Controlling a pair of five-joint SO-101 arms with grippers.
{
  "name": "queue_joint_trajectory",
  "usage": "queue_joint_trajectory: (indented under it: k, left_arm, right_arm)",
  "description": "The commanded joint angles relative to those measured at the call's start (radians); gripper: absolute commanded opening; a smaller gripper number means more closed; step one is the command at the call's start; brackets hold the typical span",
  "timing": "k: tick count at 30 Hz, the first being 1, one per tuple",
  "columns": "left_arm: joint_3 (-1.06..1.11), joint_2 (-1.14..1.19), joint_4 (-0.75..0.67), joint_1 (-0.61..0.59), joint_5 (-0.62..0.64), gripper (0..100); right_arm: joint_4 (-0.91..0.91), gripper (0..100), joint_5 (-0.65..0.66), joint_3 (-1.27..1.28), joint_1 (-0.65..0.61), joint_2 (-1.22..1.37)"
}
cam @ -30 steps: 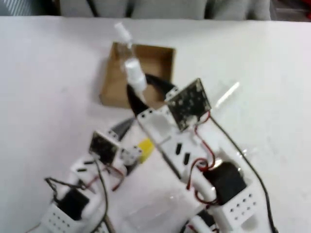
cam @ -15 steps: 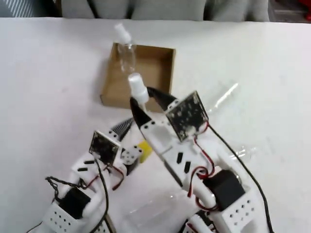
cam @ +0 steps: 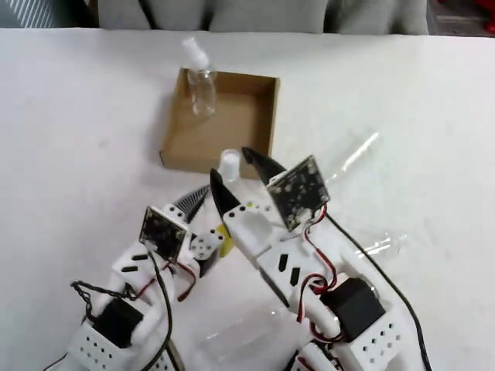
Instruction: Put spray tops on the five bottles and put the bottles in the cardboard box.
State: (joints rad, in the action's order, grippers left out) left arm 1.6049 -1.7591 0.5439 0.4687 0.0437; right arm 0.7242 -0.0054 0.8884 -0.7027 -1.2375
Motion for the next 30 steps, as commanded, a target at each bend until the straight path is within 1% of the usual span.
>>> queue_joint_trajectory:
  k: [1, 5, 7, 9, 11, 12, 14, 16, 19, 22, 24, 27, 30]
  left_arm:
    - [-0.012, -0.019, -0.038, -0.013, 0.003, 2]
    - [-0.012, -0.019, -0.038, -0.013, 0.006, 2]
    - [-0.011, -0.019, -0.054, -0.013, 0.008, 2]
    - [-0.005, -0.019, -0.092, -0.015, 0.009, 2]
    - [-0.005, -0.019, -0.110, -0.038, 0.011, 2]
    - [-0.005, -0.019, -0.121, -0.047, 0.011, 2]
    - [-0.003, -0.019, -0.155, -0.073, 0.011, 2]
    - [0.005, -0.019, -0.195, -0.093, 0.012, 2]
    - [0.032, -0.019, -0.272, -0.119, 0.012, 2]
    - [0.046, -0.018, -0.336, -0.142, 0.031, 2]
    - [0.043, -0.015, -0.365, -0.166, 0.107, 2]
    - [0.034, -0.012, -0.419, -0.205, 0.203, 2]
    - [-0.021, 0.010, -0.408, -0.203, 0.184, 2]
  right_arm:
    - [0.001, 21.3, -0.038, -0.014, -0.001, -0.047]
    - [0.008, 21.4, -0.038, -0.031, 0.013, -0.134]
    - [0.038, 18.6, -0.038, -0.055, 0.067, -0.165]
    - [0.074, 12.5, -0.038, -0.069, 0.130, -0.179]
    - [0.107, 3.2, -0.038, -0.071, 0.197, -0.179]
    - [0.127, 0.5, -0.038, -0.068, 0.228, -0.179]
    - [0.173, 3.8, -0.038, -0.049, 0.286, -0.185]
    - [0.196, 1.5, -0.038, -0.018, 0.326, -0.186]
    - [0.193, 1.8, -0.038, 0.074, 0.374, -0.186]
    - [0.157, 1.7, -0.038, 0.183, 0.378, -0.186]
    - [0.119, 1.7, -0.043, 0.256, 0.361, -0.186]
    - [0.074, 1.7, -0.038, 0.338, 0.286, -0.188]
    - [0.079, 1.7, -0.038, 0.359, 0.200, -0.188]
